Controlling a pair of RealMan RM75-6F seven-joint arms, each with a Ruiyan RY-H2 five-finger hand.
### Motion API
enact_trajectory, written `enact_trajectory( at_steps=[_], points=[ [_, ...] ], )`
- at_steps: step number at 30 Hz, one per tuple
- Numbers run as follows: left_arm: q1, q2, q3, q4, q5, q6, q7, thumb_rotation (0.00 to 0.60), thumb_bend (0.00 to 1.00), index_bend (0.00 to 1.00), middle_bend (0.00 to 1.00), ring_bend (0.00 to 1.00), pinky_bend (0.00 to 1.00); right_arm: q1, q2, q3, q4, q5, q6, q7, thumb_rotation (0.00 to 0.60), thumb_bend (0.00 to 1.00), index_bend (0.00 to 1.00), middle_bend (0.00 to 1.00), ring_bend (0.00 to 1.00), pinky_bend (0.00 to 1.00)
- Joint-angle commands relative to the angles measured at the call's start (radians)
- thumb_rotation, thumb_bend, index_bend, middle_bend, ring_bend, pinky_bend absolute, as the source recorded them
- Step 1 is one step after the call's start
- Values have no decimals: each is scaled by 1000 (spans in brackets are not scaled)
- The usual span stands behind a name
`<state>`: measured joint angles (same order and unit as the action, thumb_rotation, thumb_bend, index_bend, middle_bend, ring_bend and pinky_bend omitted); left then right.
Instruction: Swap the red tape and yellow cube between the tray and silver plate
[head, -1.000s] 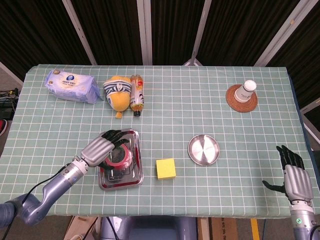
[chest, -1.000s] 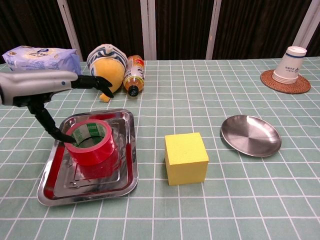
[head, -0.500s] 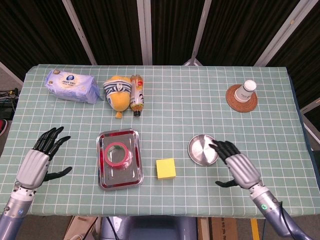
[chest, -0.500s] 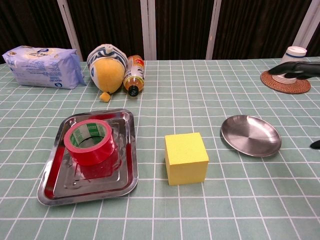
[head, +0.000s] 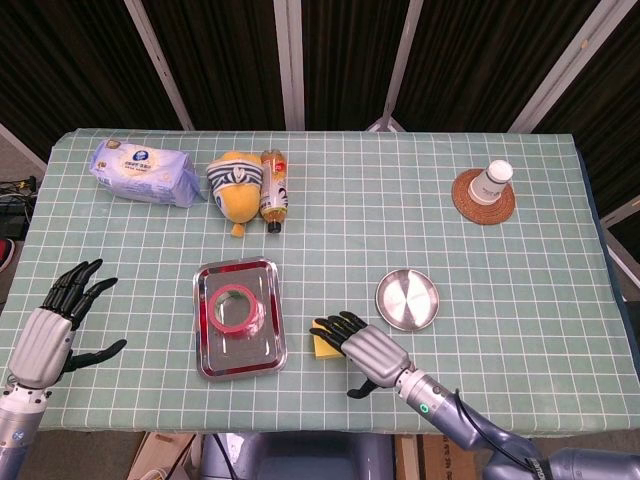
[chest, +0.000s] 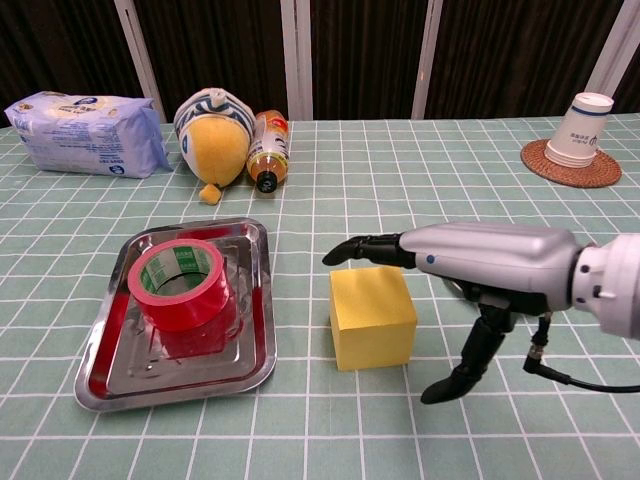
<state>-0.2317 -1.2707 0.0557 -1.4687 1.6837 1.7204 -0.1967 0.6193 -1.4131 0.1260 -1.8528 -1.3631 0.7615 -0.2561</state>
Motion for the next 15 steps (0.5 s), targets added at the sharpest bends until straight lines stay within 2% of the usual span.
enact_trajectory(
  at_steps=[1,9,12,15],
  points=[
    [4,-1,-7,2,-3,-1,-2,600,0,183,0,0,110,24,-48,4,43,33,-3,-23,600,31,0,0,0,0],
    [16,-5,-29,5,-11,0,-14,600,0,192,0,0,110,63,-113,18,122,88,-7,-23,600,30,0,0,3,6],
    [18,-6,-34,4,-11,-8,-14,600,0,192,0,0,110,73,-129,20,136,105,6,-33,600,30,4,17,86,73],
    [20,-8,-38,1,-13,-16,-11,600,0,197,0,0,111,79,-142,17,148,112,18,-41,600,31,90,109,233,164]
  ],
)
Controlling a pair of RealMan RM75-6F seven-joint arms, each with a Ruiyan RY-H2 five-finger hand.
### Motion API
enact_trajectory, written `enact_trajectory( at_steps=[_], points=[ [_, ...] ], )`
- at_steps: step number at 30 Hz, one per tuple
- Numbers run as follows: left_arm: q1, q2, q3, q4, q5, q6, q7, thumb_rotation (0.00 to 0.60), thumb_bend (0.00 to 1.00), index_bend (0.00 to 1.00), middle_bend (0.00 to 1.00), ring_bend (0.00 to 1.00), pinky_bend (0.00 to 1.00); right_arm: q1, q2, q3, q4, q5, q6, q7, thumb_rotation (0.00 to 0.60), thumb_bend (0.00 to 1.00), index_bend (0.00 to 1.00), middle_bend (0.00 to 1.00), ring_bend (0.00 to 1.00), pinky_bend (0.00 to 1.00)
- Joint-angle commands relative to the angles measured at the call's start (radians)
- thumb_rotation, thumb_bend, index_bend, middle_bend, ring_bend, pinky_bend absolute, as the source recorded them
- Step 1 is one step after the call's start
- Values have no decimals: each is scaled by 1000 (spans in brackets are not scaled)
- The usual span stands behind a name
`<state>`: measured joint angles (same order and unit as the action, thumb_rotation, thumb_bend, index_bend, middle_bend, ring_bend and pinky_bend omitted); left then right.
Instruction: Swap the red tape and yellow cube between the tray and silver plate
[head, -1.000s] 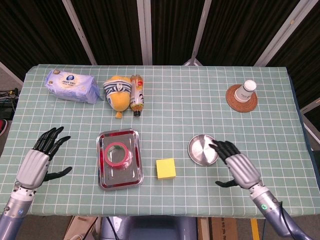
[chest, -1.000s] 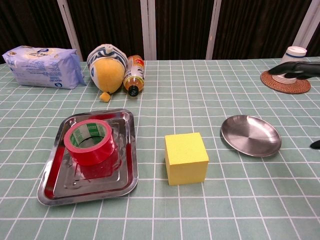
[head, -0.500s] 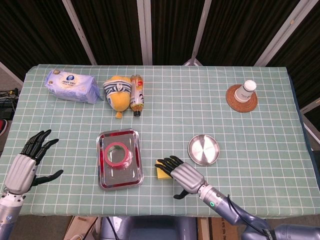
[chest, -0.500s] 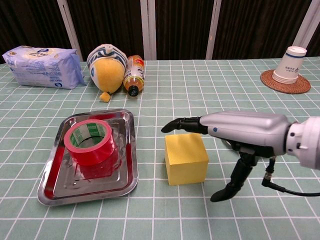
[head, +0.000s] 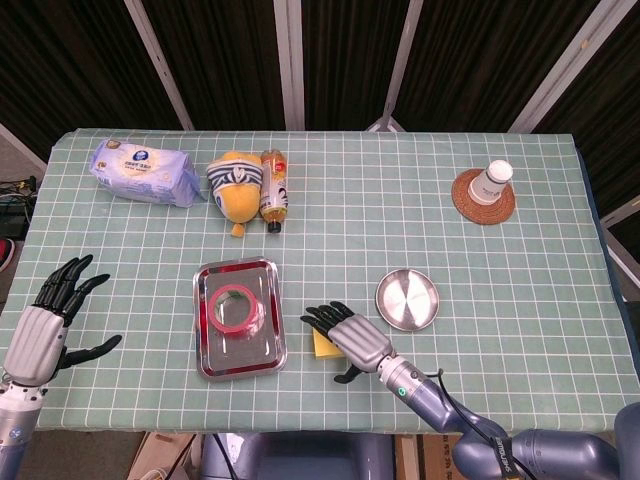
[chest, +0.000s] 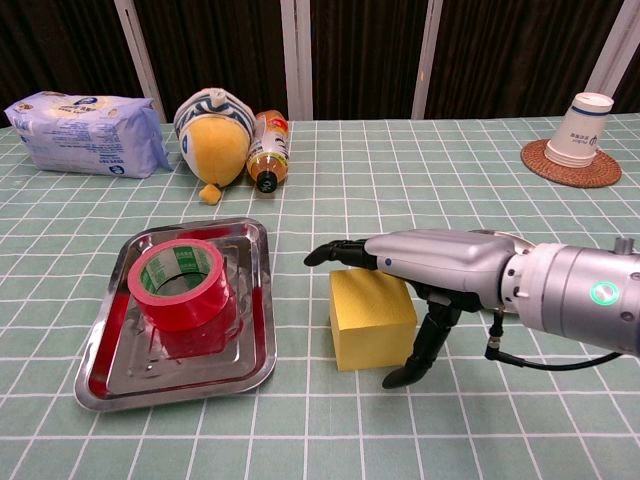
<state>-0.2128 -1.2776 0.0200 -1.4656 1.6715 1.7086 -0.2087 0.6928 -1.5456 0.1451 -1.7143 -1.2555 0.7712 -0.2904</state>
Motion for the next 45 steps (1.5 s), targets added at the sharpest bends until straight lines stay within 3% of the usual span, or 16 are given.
enact_trajectory(
  at_steps=[1,13,25,30,38,41,45],
  points=[
    [2,-1,-4,-4,-2,-6,-1,600,0,202,0,0,111,8,-15,-3,16,4,14,-12,600,27,130,148,283,183],
    [15,2,-14,-14,6,-16,-17,600,0,227,0,0,111,-4,-26,-15,49,-42,126,-32,600,258,280,246,456,291],
    [22,-1,-24,-17,17,-22,-11,600,0,231,0,0,111,-21,133,43,20,-7,177,29,600,270,281,246,456,291],
    [29,-6,-28,-21,20,-19,3,600,0,231,0,0,110,-24,183,33,89,40,125,84,600,270,282,246,456,292],
    [42,-9,-38,-24,21,-6,21,600,0,235,0,0,110,-23,154,3,239,10,98,161,600,269,282,246,456,291],
    [43,-11,-39,-24,23,-9,28,600,0,234,0,0,110,-20,155,-5,258,-1,84,188,600,269,282,246,434,263],
    [41,-14,-39,-25,22,-22,36,600,0,233,0,0,110,-16,163,-14,265,-20,64,229,600,247,227,211,278,161]
  ],
)
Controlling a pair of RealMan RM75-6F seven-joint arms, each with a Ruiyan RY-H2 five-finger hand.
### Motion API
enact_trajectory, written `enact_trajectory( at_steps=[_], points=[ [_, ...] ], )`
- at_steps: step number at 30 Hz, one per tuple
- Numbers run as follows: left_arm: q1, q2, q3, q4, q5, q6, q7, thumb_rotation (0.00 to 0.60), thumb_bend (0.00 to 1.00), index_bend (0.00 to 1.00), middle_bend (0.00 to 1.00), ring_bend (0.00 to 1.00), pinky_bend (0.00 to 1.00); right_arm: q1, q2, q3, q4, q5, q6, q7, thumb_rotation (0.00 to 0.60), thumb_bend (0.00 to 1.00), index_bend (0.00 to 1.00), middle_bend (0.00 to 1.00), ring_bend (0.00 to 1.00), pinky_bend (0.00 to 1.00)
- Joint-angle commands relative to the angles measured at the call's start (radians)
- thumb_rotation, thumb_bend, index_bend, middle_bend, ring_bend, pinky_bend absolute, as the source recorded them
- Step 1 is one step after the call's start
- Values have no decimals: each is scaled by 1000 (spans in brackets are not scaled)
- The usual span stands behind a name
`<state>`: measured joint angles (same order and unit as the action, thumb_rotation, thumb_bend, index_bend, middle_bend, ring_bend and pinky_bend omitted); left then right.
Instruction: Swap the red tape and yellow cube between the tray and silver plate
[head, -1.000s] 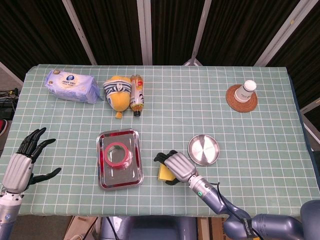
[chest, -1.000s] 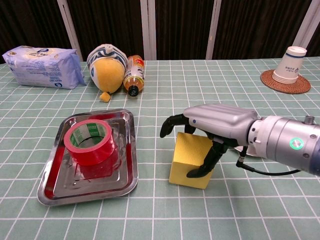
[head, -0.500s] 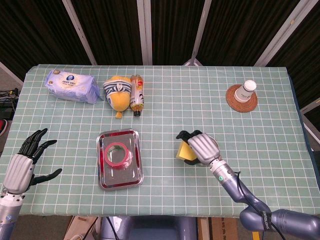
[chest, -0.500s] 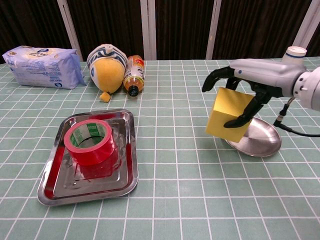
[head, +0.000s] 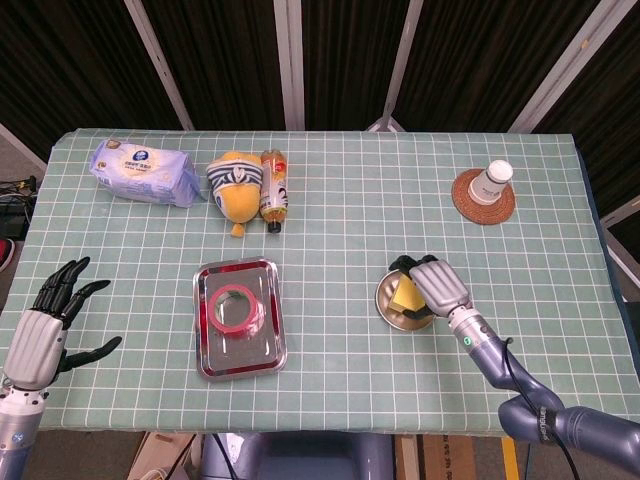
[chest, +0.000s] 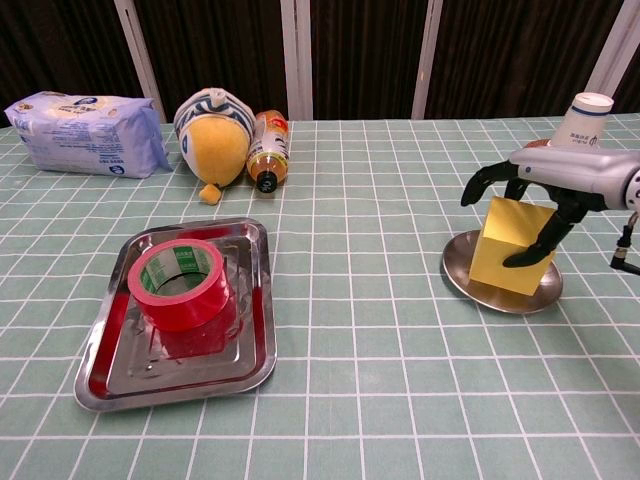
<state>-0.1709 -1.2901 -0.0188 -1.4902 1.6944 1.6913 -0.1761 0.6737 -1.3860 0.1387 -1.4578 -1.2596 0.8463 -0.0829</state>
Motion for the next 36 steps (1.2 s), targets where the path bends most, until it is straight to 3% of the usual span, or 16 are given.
enact_trajectory(
  at_steps=[1,6,13,17,19,22,28,36],
  points=[
    [-1,-2,0,0,-1,-7,6,600,0,233,0,0,110,3,2,-10,12,-22,-8,25,600,211,177,177,224,123],
    [-3,2,0,-4,-2,-22,12,600,0,231,0,0,110,4,9,-13,-5,-22,-15,43,600,19,3,16,11,0],
    [-4,4,-10,-4,-26,-46,34,600,0,231,0,0,110,-28,90,-2,-100,24,50,-36,600,0,0,0,0,0],
    [-4,12,-14,-7,-54,-74,86,600,0,230,0,0,110,-114,202,-5,-216,35,200,-94,600,0,0,0,0,0],
    [0,17,-16,-21,-78,-90,129,600,0,230,0,0,110,-198,260,-18,-278,19,329,-90,600,0,0,0,0,0],
    [4,44,0,-70,-107,-138,165,600,0,230,0,0,110,-322,298,-64,-309,-52,505,-54,600,0,0,0,0,0],
    [21,97,25,-145,-118,-162,192,600,0,230,0,0,109,-486,251,-150,-260,-153,700,-25,600,0,0,0,0,0],
    [43,112,22,-163,-109,-131,179,600,0,229,0,0,108,-555,203,-141,-232,-168,795,-125,600,0,0,0,0,0]
  ],
)
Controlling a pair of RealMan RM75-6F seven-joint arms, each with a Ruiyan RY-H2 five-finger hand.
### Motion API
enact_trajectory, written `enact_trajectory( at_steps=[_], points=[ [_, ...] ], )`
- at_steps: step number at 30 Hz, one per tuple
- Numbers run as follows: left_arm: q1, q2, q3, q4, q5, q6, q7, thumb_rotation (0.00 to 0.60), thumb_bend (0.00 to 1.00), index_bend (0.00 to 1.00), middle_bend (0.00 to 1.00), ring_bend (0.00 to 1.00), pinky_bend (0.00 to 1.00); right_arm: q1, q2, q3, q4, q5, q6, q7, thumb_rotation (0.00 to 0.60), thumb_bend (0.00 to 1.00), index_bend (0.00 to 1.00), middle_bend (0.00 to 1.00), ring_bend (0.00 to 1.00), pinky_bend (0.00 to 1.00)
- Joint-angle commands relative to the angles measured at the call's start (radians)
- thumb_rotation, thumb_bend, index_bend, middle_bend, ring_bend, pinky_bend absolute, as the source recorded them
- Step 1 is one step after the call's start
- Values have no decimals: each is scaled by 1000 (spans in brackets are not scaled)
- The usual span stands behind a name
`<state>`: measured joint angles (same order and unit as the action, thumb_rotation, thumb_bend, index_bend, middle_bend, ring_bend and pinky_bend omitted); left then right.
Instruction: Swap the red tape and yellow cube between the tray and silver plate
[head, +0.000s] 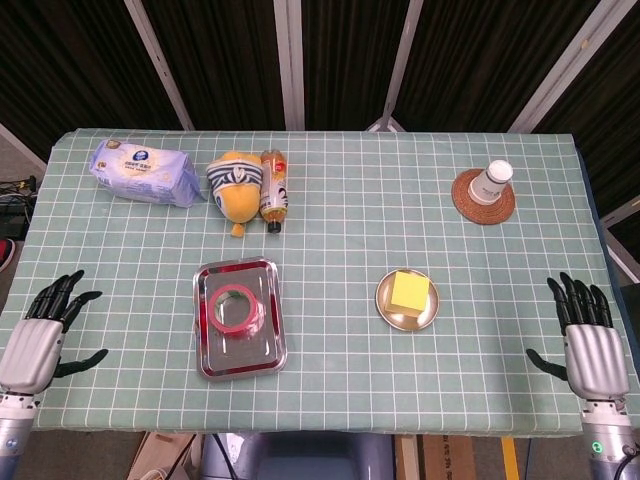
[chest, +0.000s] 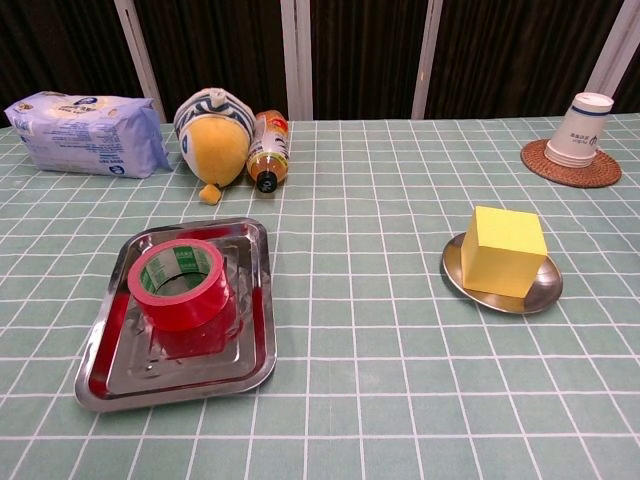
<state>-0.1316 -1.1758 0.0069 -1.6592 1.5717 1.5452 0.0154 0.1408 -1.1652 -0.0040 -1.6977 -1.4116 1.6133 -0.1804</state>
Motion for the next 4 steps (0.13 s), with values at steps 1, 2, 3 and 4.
enact_trajectory(
  at_steps=[1,2,3,4],
  points=[
    [4,-3,-3,12,19,18,-20,600,0,229,0,0,108,-25,-20,6,8,-20,33,-30,600,0,0,0,0,0],
    [5,-3,-3,15,21,17,-24,600,0,229,0,0,108,-27,-22,7,9,-23,36,-35,600,0,0,0,0,0],
    [4,-3,-3,18,21,14,-29,600,0,229,0,0,108,-30,-24,9,11,-26,37,-42,600,0,0,0,0,0],
    [3,-3,-3,22,19,8,-32,600,0,228,0,0,108,-32,-25,9,11,-28,37,-49,600,0,0,0,0,0]
  ],
)
